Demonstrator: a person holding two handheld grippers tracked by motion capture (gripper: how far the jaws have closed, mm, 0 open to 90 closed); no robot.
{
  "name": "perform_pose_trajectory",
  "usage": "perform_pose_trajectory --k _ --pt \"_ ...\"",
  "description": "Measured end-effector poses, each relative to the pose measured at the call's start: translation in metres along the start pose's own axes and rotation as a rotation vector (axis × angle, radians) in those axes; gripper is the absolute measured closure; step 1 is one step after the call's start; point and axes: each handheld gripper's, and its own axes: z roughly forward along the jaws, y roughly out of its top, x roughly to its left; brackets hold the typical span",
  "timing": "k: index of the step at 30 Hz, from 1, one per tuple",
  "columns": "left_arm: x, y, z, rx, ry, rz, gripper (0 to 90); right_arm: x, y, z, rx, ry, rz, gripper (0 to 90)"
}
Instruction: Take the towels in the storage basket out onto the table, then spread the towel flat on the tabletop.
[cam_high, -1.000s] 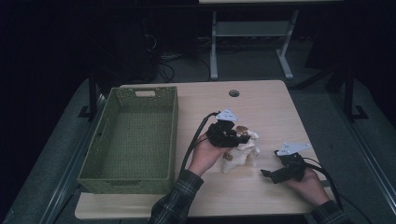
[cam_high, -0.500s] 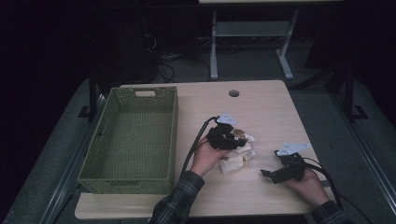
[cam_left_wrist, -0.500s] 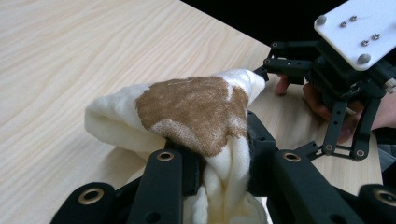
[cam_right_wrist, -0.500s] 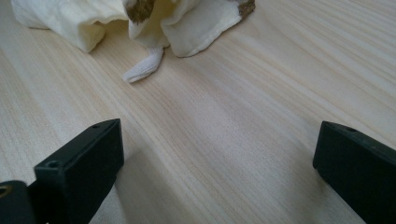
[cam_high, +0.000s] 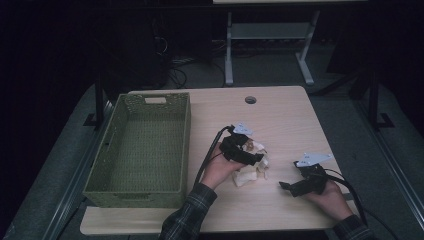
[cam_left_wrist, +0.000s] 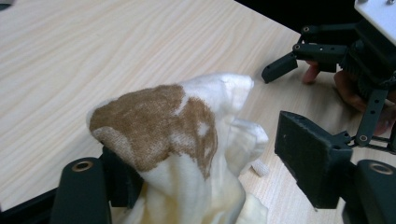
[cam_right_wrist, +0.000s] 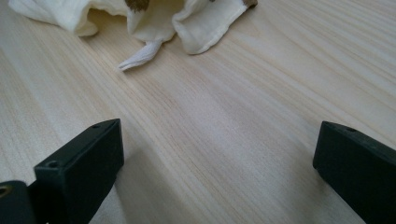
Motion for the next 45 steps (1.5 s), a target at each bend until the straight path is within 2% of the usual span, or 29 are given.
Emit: perform_pose_trajectory --k 6,8,14,20,21,24,26,29,30,34,36,37,38,41,42,44,45 --pt "-0.002 -0.001 -0.012 0.004 0.037 0.007 27.1 -0.002 0.001 0.001 -0.001 0.004 -0.018 1.4" --pt "0.0 -0.001 -0.018 -0.013 0.06 0.01 26.5 -0.002 0.001 0.001 0.001 0.005 -0.014 1.4" --pt "0.003 0.004 -0.031 -0.036 0.086 0.009 25.1 -0.002 0.001 0.001 0.004 0.005 -0.013 1.4" --pt "0.001 0.007 -0.043 -0.076 0.101 -0.001 25.1 -0.003 0.004 0.001 0.025 -0.001 0.001 1.8" --pt "0.0 0.007 -0.045 -0.068 0.109 0.006 25.1 -0.003 0.005 0.0 0.033 -0.001 0.006 1.8" --pt "-0.005 0.006 -0.05 -0.084 0.11 0.013 25.9 -0.007 0.009 -0.001 0.063 0.021 0.022 2.0" --pt "-0.009 0.005 -0.051 -0.088 0.098 0.021 29.2 -0.007 0.011 -0.002 0.053 0.031 0.021 6.3" --pt "-0.013 0.001 -0.05 -0.078 0.094 0.031 31.3 -0.006 0.016 -0.003 0.032 0.048 0.014 8.0" --pt "-0.016 -0.003 -0.047 -0.072 0.089 0.033 34.2 -0.006 0.022 -0.002 0.013 0.064 0.008 13.8" --pt "-0.019 -0.013 -0.041 -0.052 0.075 0.03 38.3 -0.003 0.032 0.001 0.002 0.083 -0.007 16.5" --pt "-0.021 -0.021 -0.036 -0.035 0.06 0.026 40.4 0.0 0.039 0.006 -0.014 0.108 -0.023 22.9" --pt "-0.021 -0.021 -0.036 -0.035 0.06 0.026 41.2 0.0 0.039 0.006 -0.014 0.108 -0.023 22.9" --pt "-0.023 -0.026 -0.032 -0.022 0.05 0.024 42.3 0.004 0.045 0.011 -0.014 0.122 -0.041 28.1" --pt "-0.026 -0.032 -0.027 -0.01 0.043 0.025 43.7 0.006 0.049 0.016 -0.022 0.141 -0.062 32.6" --pt "-0.029 -0.036 -0.022 -0.002 0.036 0.025 45.4 0.011 0.054 0.022 -0.014 0.161 -0.067 39.2" --pt "-0.031 -0.039 -0.019 0.012 0.033 0.034 45.5 0.012 0.056 0.024 -0.013 0.163 -0.072 40.7" --pt "-0.033 -0.041 -0.016 0.021 0.032 0.036 45.6 0.014 0.058 0.03 -0.012 0.172 -0.078 45.3"
